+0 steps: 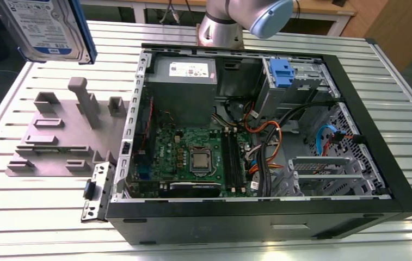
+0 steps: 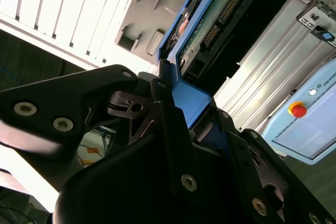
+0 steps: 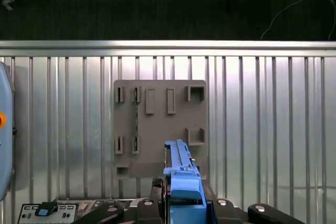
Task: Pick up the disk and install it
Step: 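Pick up the disk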
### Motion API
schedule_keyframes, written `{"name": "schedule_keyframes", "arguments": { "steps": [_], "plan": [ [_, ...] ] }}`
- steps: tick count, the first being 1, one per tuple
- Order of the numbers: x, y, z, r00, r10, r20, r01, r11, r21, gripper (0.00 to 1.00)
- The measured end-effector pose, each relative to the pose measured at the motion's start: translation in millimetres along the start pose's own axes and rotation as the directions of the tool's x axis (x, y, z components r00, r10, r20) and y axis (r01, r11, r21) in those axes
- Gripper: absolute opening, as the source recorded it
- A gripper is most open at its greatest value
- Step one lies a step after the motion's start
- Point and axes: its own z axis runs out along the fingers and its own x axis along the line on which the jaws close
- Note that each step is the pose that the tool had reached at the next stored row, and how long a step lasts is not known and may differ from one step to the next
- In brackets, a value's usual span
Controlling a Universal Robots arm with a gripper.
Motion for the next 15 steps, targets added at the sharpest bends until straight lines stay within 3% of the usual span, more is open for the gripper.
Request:
{"name": "schedule_keyframes", "arguments": {
  "steps": [15],
  "plan": [
    [0.0,-47.3,0.2,1.0000,0.000,0.0000,0.000,1.0000,0.0000,0.36]
  ]
}}
